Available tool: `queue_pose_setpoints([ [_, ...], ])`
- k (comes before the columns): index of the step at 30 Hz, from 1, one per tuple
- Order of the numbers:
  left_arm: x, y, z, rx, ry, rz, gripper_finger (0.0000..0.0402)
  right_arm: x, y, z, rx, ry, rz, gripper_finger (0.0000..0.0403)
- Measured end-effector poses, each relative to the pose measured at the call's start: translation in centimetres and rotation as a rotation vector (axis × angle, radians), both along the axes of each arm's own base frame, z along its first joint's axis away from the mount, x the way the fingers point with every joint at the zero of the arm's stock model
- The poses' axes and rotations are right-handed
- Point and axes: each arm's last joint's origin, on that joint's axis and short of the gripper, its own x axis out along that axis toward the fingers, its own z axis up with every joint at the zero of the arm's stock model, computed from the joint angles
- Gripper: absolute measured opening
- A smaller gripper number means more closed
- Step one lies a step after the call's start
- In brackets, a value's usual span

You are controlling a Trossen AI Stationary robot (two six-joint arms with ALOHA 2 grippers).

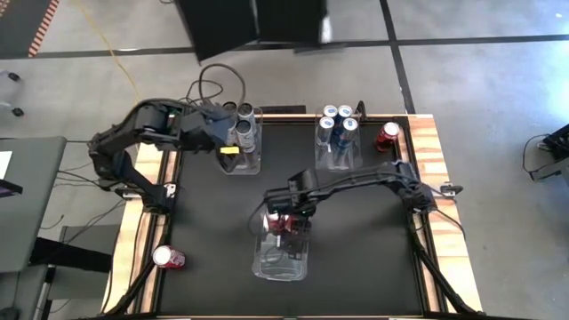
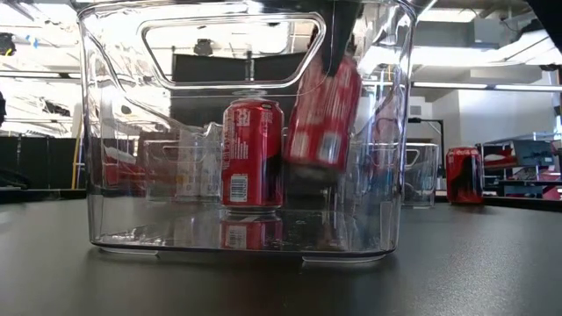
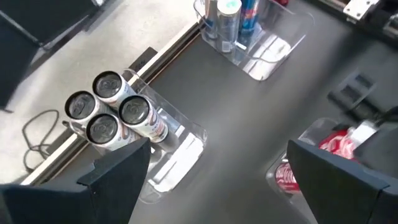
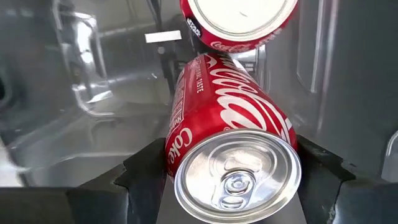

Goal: Sort soda cans
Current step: Put the bottom right red soda can into the bottom transparent bin

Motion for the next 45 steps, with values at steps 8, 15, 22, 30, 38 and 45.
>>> queue_pose_setpoints([
  [8, -0.3, 0.0, 0.2, -0.018, -0.021, 0.015, 0.0370, 1.1, 0.0, -2.6, -0.045, 0.067, 0.039, 0.0286],
  [15, -0.3, -0.1, 0.2, -0.023, -0.020, 0.010, 0.0370, 1.6, -0.1, -3.9, -0.056, 0.093, 0.060, 0.0286],
  [22, -1.9, -0.3, 1.0, -0.026, -0.063, -0.005, 0.0370, 1.7, -0.7, -3.7, -0.083, 0.081, 0.060, 0.0286],
  [30, -4.0, -2.0, 2.0, 0.005, -0.072, -0.178, 0.0370, 2.0, -1.5, -3.8, -0.102, 0.062, 0.019, 0.0287],
  [38, -6.0, -2.7, 2.7, -0.048, -0.114, -0.273, 0.0370, 1.9, -1.6, -3.1, -0.101, 0.055, 0.055, 0.0287],
  [45, -6.5, -2.8, 2.9, -0.066, -0.131, -0.284, 0.0370, 2.2, -1.4, -2.9, -0.102, 0.026, 0.112, 0.0296],
])
